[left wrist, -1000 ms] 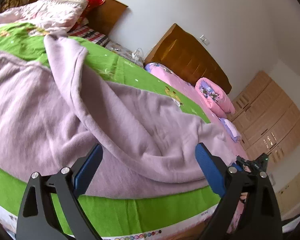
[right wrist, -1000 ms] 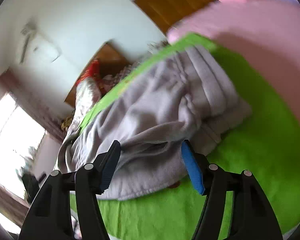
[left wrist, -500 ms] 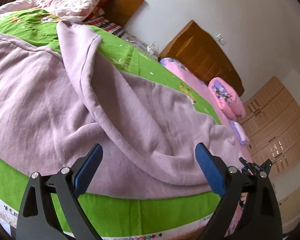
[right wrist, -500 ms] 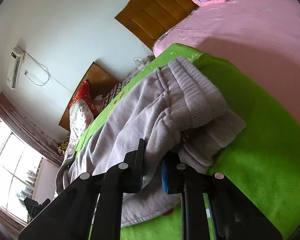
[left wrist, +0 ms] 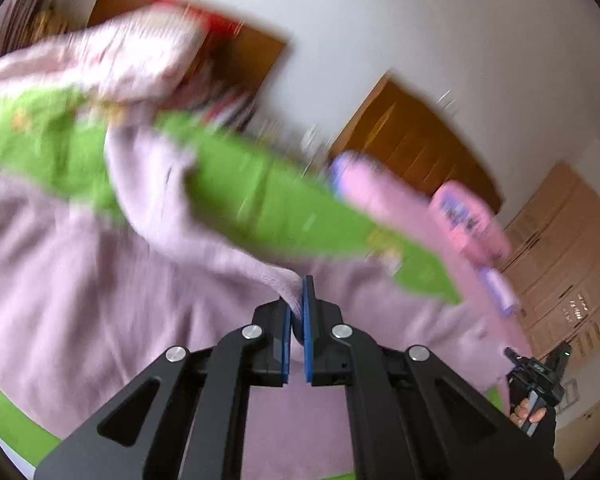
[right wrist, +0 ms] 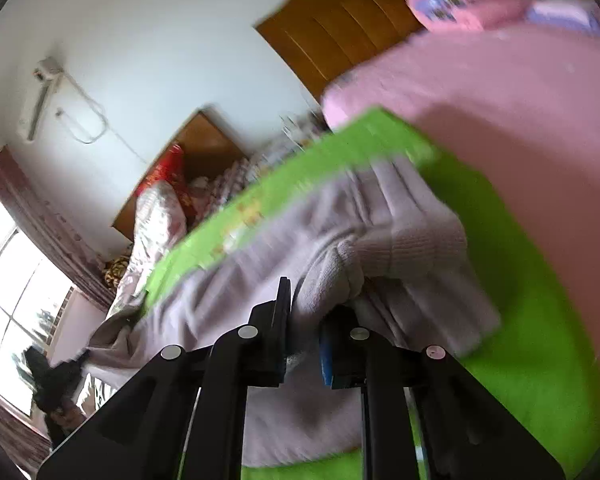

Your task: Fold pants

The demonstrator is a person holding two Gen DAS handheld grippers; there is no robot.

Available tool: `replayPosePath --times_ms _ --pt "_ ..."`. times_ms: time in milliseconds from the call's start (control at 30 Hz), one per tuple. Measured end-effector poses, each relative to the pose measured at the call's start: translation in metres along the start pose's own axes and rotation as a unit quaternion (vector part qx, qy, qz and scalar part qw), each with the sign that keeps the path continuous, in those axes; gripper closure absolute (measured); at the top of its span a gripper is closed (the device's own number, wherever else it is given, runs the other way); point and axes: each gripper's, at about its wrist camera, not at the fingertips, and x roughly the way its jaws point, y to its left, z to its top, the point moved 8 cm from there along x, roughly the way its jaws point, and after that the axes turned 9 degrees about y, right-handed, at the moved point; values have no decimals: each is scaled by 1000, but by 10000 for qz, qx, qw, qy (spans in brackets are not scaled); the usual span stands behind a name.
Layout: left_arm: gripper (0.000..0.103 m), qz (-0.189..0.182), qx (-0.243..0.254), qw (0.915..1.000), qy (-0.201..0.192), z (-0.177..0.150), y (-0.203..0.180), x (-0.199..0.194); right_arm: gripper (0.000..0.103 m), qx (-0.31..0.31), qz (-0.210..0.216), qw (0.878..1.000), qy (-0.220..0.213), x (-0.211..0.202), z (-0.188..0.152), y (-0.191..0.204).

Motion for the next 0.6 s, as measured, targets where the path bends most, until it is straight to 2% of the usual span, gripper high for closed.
replayPosePath --times_ms 100,133,200,267,333,400,467,533,600 --pt "98 105 337 9980 -533 -9 -9 -35 89 -437 287 9981 -337 -24 6 19" --pt "98 211 368 9978 -515 -26 -2 -37 89 -483 269 9979 -327 -26 2 18" --pt "97 235 141 9995 -164 -54 16 -24 89 -169 142 9998 -23 -14 -20 -6" --pt "97 290 -234 9986 382 -89 44 2 89 231 -151 9986 441 10 -50 -41" --pt "97 521 -237 9961 665 -110 56 19 91 428 -81 9976 541 19 -62 -55" --pt "97 603 -136 9959 666 -112 57 19 91 426 -31 9981 450 14 -57 -54" --pt "97 526 -112 9971 532 -105 52 10 91 312 -80 9986 412 11 -51 -48" --pt "97 477 -26 9983 336 -97 44 -5 91 230 98 9994 259 1 -45 -41" --pt "97 532 6 9981 325 -99 41 -8 91 233 120 9994 207 -3 -45 -40"
